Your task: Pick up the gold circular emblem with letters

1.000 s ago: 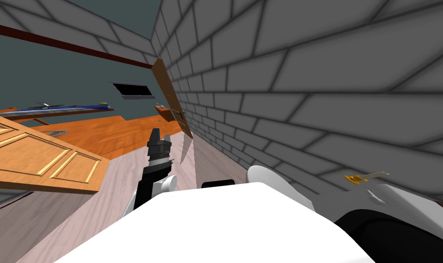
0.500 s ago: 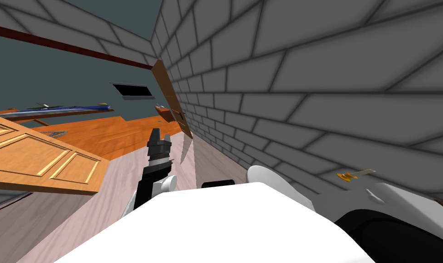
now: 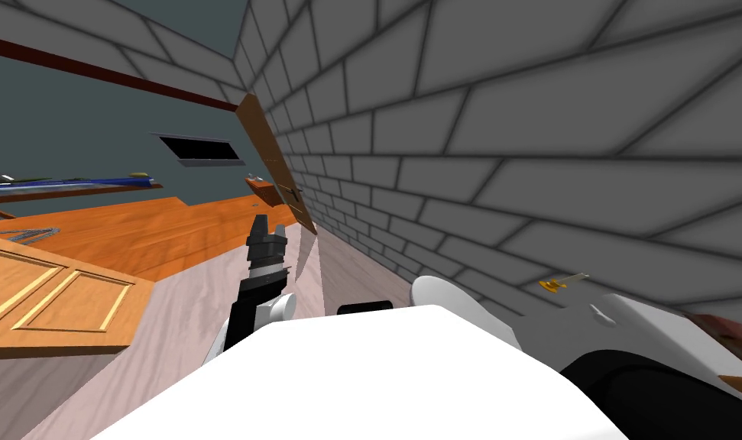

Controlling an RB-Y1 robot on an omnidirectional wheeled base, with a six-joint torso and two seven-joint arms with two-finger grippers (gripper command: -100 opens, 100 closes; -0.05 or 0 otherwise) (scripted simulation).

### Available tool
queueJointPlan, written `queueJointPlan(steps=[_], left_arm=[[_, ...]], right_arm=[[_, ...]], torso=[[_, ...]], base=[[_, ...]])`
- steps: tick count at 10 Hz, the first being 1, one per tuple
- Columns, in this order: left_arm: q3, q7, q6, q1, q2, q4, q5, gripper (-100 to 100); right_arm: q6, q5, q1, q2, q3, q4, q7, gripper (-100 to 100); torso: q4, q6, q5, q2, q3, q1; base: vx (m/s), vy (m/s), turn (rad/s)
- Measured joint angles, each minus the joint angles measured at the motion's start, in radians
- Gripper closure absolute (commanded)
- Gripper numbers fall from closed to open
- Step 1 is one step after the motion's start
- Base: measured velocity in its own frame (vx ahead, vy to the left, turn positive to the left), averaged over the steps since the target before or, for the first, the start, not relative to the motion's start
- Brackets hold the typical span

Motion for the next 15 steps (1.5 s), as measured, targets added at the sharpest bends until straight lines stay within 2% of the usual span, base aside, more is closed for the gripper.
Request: queueJointPlan(steps=[1, 3, 4, 5, 6, 8, 9, 10, 12, 13, 14, 15], left_arm=[[0.0, 0.0, 0.0, 0.0, 0.0, 0.0, 0.0, 0], [0.0, 0.0, 0.0, 0.0, 0.0, 0.0, 0.0, 0], [0.0, 0.0, 0.0, 0.0, 0.0, 0.0, 0.0, 0], [0.0, 0.0, 0.0, 0.0, 0.0, 0.0, 0.0, 0], [0.0, 0.0, 0.0, 0.0, 0.0, 0.0, 0.0, 0], [0.0, 0.0, 0.0, 0.0, 0.0, 0.0, 0.0, 0], [0.0, 0.0, 0.0, 0.0, 0.0, 0.0, 0.0, 0], [0.0, 0.0, 0.0, 0.0, 0.0, 0.0, 0.0, 0], [0.0, 0.0, 0.0, 0.0, 0.0, 0.0, 0.0, 0], [0.0, 0.0, 0.0, 0.0, 0.0, 0.0, 0.0, 0], [0.0, 0.0, 0.0, 0.0, 0.0, 0.0, 0.0, 0], [0.0, 0.0, 0.0, 0.0, 0.0, 0.0, 0.0, 0]], right_arm=[[0.006, 0.028, 0.006, 0.0, -0.02, -0.012, -0.006, 100], [0.016, 0.081, 0.025, -0.01, -0.086, -0.059, -0.032, 100], [0.014, 0.108, 0.021, -0.008, -0.103, -0.057, -0.036, 100], [-0.002, 0.136, -0.004, -0.002, -0.104, -0.027, -0.028, 100], [-0.039, 0.18, -0.072, 0.01, -0.12, 0.04, -0.011, 100], [-0.017, 0.237, -0.02, -0.003, -0.17, -0.023, -0.044, 100], [-0.001, 0.253, 0.038, -0.019, -0.211, -0.1, -0.074, 100], [0.007, 0.278, 0.04, -0.018, -0.245, -0.118, -0.09, 100], [-0.016, 0.335, -0.005, -0.01, -0.258, -0.072, -0.073, 100], [-0.048, 0.373, -0.061, -0.008, -0.279, -0.019, -0.058, 100], [-0.052, 0.406, -0.05, -0.008, -0.307, -0.031, -0.065, 100], [-0.035, 0.434, -0.015, -0.011, -0.327, -0.074, -0.086, 100]], torso=[[0.0, -0.001, 0.0, 0.001, 0.0, 0.0], [0.001, 0.0, -0.003, 0.0, 0.001, -0.001], [0.001, -0.001, -0.003, 0.002, 0.001, -0.001], [0.001, -0.001, -0.003, 0.003, 0.002, -0.002], [0.001, 0.003, -0.004, 0.002, 0.002, -0.002], [0.001, 0.0, -0.005, 0.003, 0.002, -0.002], [0.001, 0.003, -0.005, 0.002, 0.001, -0.002], [0.001, 0.001, -0.004, 0.002, 0.001, -0.002], [0.001, 0.001, -0.004, 0.004, 0.002, -0.003], [0.001, 0.004, -0.004, 0.004, 0.002, -0.002], [0.001, 0.002, -0.004, 0.003, 0.002, -0.002], [0.001, 0.001, -0.004, 0.003, 0.002, -0.002]], base=[[0.054, 0.002, -0.178], [0.037, 0.003, -0.065], [0.001, -0.001, 0.033], [0.035, -0.003, -0.239], [0.053, 0.001, -0.111], [0.038, -0.001, -0.07], [0.05, 0.003, -0.14], [0.02, 0.007, 0.01], [0.019, 0.001, -0.087], [0.05, 0.005, -0.125], [0.028, 0.003, 0.0], [0.046, 0.007, -0.164]])
